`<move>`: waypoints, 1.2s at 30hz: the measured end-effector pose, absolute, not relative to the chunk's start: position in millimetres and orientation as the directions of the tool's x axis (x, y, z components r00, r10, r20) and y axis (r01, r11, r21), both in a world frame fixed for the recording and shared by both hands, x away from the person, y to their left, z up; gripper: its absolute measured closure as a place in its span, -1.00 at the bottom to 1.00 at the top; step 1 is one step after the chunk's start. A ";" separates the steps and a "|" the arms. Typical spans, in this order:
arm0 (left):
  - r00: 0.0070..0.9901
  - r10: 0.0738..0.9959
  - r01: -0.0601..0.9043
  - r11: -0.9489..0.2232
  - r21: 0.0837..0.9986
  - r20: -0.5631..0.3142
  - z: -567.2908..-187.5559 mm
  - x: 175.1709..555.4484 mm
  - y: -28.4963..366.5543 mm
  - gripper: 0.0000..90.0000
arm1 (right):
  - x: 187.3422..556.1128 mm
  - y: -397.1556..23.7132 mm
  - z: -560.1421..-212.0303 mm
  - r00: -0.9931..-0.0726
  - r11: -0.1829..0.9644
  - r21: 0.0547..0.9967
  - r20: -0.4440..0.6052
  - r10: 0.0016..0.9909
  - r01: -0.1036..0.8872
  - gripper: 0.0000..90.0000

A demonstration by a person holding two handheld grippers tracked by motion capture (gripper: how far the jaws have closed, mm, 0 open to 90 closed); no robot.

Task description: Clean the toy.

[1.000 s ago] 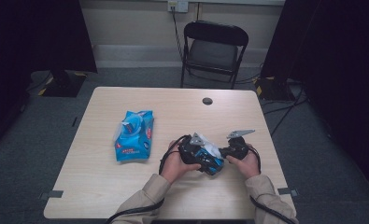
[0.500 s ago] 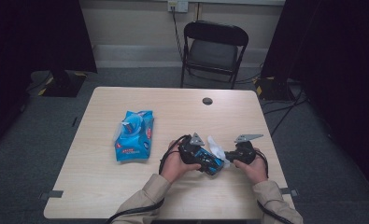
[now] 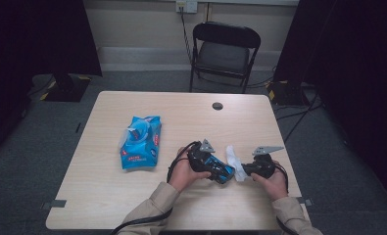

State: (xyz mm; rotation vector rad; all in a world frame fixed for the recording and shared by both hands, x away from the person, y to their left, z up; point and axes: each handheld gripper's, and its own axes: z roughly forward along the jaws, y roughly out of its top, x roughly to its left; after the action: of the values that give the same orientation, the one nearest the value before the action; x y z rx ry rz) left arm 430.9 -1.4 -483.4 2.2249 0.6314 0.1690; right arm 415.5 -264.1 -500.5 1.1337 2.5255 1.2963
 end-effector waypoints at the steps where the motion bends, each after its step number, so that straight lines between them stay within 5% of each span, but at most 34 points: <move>1: 0.867 0.492 0.383 -0.553 0.740 -0.081 -483.6 430.7 -1.4 -0.80 | 412.1 -266.2 -500.3 -0.722 0.366 0.731 0.244 0.647 0.576 1.00; 24: 0.880 0.467 0.370 -0.557 0.743 -0.088 -464.0 426.0 4.3 -0.64 | 405.1 -292.2 -466.4 -0.669 0.281 0.776 0.230 0.707 0.564 1.00; 36: 0.874 0.480 0.356 -0.537 0.765 -0.070 -442.0 406.6 50.5 -0.61 | 399.5 -239.5 -429.9 -0.746 0.284 0.831 0.214 0.631 0.479 0.99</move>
State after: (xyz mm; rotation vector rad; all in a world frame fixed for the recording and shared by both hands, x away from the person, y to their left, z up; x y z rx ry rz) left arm 406.6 50.5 -442.0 2.1919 0.6006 0.1871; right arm 399.5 -239.5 -429.9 1.0419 2.3873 1.4579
